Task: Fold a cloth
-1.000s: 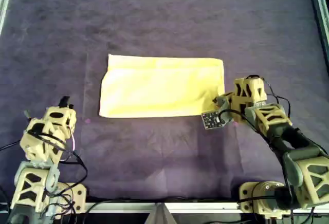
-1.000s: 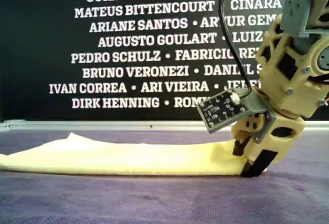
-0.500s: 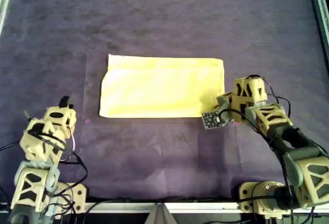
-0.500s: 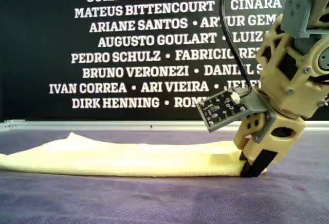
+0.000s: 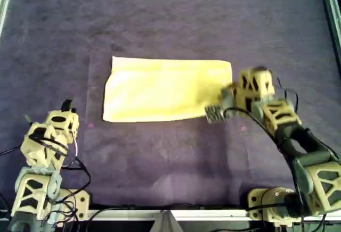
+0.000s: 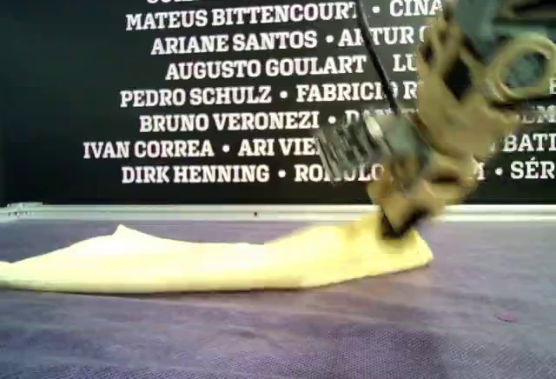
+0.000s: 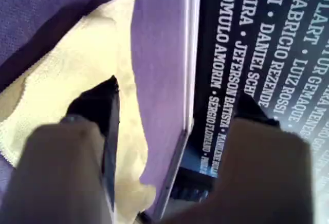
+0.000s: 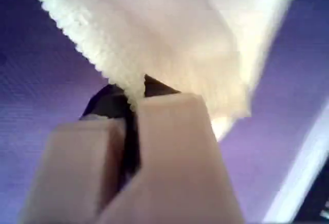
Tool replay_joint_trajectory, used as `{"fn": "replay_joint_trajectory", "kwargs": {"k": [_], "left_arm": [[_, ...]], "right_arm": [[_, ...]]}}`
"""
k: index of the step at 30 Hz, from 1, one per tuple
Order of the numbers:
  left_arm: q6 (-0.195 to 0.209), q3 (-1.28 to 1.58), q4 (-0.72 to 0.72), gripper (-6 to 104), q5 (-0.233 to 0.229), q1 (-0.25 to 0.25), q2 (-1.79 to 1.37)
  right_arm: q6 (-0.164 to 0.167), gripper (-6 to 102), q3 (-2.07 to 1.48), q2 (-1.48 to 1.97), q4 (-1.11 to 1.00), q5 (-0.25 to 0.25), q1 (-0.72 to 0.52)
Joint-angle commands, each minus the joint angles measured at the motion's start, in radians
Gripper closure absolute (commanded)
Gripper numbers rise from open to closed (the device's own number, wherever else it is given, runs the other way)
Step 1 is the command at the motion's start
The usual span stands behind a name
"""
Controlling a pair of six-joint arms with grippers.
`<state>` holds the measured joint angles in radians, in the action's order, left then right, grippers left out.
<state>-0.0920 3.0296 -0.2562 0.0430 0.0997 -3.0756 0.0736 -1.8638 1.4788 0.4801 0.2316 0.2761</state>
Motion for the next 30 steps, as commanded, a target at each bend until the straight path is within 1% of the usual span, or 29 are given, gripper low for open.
{"fn": "replay_joint_trajectory", "kwargs": {"k": [1,4,5,11,14,18,21,24,28,29,30], "left_arm": [[0.003,-0.014,0.0,18,0.009,-0.012,-0.018],[0.005,-0.014,0.0,18,0.009,-0.012,-0.018],[-0.005,-0.014,0.0,18,0.009,-0.012,-0.018],[-0.006,-0.014,0.0,18,0.011,-0.012,-0.018],[0.003,-0.014,0.0,18,0.011,-0.012,-0.018],[0.003,-0.014,0.0,18,0.011,-0.012,0.0],[-0.006,-0.014,0.0,18,0.011,-0.012,0.049],[-0.005,-0.014,0.0,18,0.011,-0.012,0.117],[-0.005,-0.014,0.002,17,0.011,-0.012,0.17],[0.003,-0.014,0.002,17,0.011,-0.015,0.161],[-0.002,-0.014,0.002,17,0.011,-0.02,0.158]], "right_arm": [[-0.003,97,0.179,-0.008,-0.006,-0.002,0.029],[-0.003,97,0.288,-0.066,-0.002,-0.003,0.089],[-0.003,97,0.324,-0.087,0.005,-0.003,0.115],[-0.003,97,0.537,-0.245,-0.005,-0.003,0.264],[-0.003,97,0.676,-0.347,-0.005,-0.003,0.316],[0.006,97,0.865,-0.48,0.0,-0.003,0.379],[0.006,97,1.009,-0.571,0.003,-0.003,0.42],[0.002,97,1.154,-0.652,0.012,-0.003,0.474],[0.011,97,1.312,-0.742,0.012,-0.005,0.54],[0.011,97,1.344,-0.761,0.012,-0.005,0.554],[0.011,97,1.373,-0.782,0.012,-0.005,0.565]]}}
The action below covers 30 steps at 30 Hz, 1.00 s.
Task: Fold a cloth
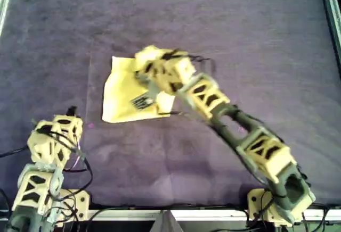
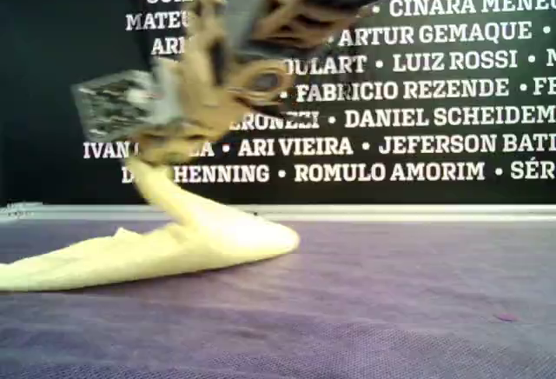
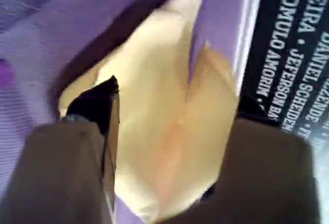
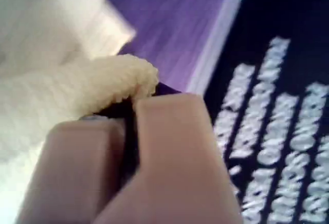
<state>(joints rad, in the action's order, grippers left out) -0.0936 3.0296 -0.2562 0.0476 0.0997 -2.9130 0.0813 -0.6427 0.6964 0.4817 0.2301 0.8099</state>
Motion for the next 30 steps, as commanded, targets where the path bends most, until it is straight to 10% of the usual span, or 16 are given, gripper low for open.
{"fn": "replay_joint_trajectory", "kwargs": {"k": [1,21,30], "left_arm": [[-0.003,-0.014,0.003,17,0.005,-0.021,-0.006],[-0.003,-0.011,0.011,17,-0.009,-0.023,-0.166],[-0.006,-0.011,0.011,17,-0.011,-0.025,-0.166]], "right_arm": [[0.003,97,0.175,-0.02,0.011,-0.003,0.04],[-0.005,96,0.238,-0.216,-0.008,-0.002,0.152],[-0.005,56,0.227,-0.164,0.055,0.0,0.14]]}}
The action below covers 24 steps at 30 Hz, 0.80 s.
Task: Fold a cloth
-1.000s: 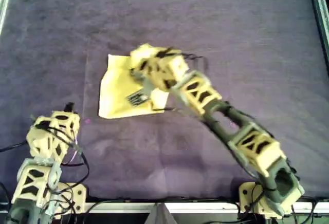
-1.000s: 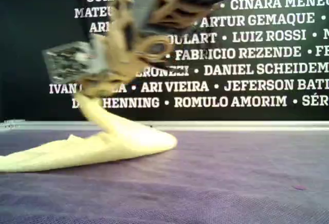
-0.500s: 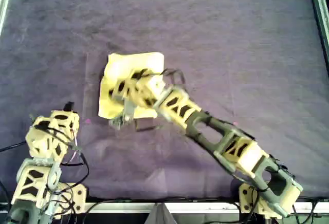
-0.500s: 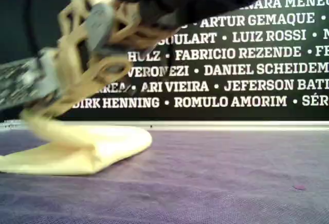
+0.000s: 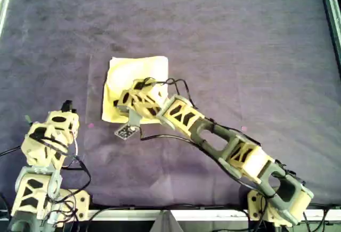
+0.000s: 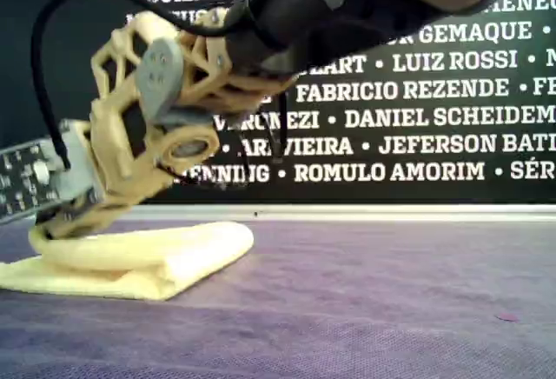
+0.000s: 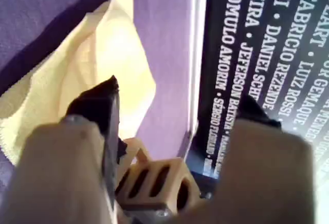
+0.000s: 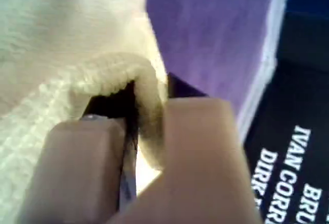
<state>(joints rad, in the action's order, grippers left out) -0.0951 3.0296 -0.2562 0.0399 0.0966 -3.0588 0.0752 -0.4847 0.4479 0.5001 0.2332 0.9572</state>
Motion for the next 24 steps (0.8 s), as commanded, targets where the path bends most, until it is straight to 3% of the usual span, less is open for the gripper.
{"fn": "replay_joint_trajectory", "kwargs": {"k": [1,9,18,21,24], "left_arm": [[-0.005,-0.011,0.011,17,-0.003,-0.021,-0.02],[-0.005,-0.011,0.011,17,-0.003,-0.021,-0.02],[-0.005,-0.011,0.012,17,-0.003,-0.02,-0.02],[-0.005,-0.011,0.012,17,-0.003,-0.021,-0.02],[-0.005,-0.011,0.012,17,-0.003,-0.021,-0.02]], "right_arm": [[0.006,54,0.064,0.103,0.069,-0.003,-0.008],[0.012,48,0.078,0.212,0.354,-0.003,-0.011],[0.012,50,0.055,0.492,0.457,-0.003,-0.074],[0.012,54,0.031,0.597,0.591,-0.003,-0.158],[0.012,67,0.011,0.667,0.811,0.005,-0.265]]}}
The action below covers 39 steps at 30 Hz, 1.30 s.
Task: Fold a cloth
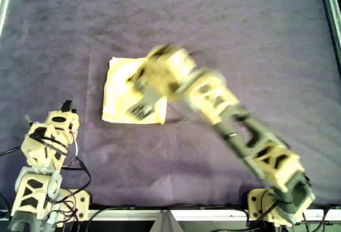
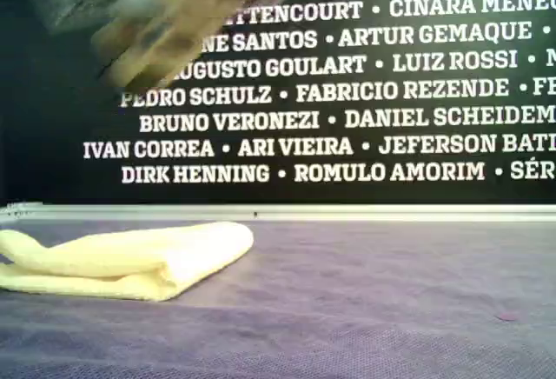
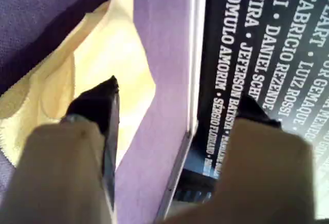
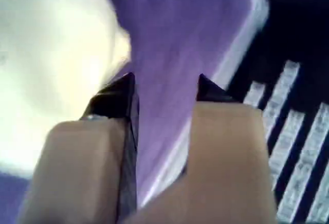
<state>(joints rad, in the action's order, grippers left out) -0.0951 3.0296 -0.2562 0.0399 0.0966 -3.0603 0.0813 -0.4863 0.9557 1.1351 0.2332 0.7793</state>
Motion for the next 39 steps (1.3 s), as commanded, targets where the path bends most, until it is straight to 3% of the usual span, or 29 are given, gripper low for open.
{"fn": "replay_joint_trajectory", "kwargs": {"k": [1,4,6,12,19,27,33,39], "left_arm": [[-0.005,-0.012,0.012,17,-0.003,-0.021,-0.018],[-0.005,-0.015,0.014,17,-0.003,-0.021,-0.018],[-0.005,-0.015,0.014,17,0.0,-0.014,-0.018],[-0.005,-0.014,0.012,17,0.003,-0.017,-0.018],[-0.005,-0.011,0.008,18,-0.005,-0.023,-0.018],[-0.006,-0.015,0.009,17,-0.005,-0.023,-0.02],[-0.006,-0.017,0.009,17,-0.005,-0.018,-0.02],[-0.006,-0.017,0.009,17,-0.005,-0.014,-0.02]], "right_arm": [[0.006,73,0.009,0.172,0.247,0.011,-0.13],[0.006,94,0.008,0.193,0.382,0.012,-0.267],[0.005,100,0.014,0.198,0.413,0.012,-0.36],[-0.011,94,-0.026,0.314,0.422,0.012,-0.558],[-0.011,94,-0.244,0.612,0.439,-0.003,-0.63],[0.005,94,-0.492,0.914,0.428,0.009,-0.802],[-0.011,94,-0.681,1.057,0.425,0.011,-0.822],[0.005,94,-0.868,1.307,0.425,-0.003,-0.822]]}}
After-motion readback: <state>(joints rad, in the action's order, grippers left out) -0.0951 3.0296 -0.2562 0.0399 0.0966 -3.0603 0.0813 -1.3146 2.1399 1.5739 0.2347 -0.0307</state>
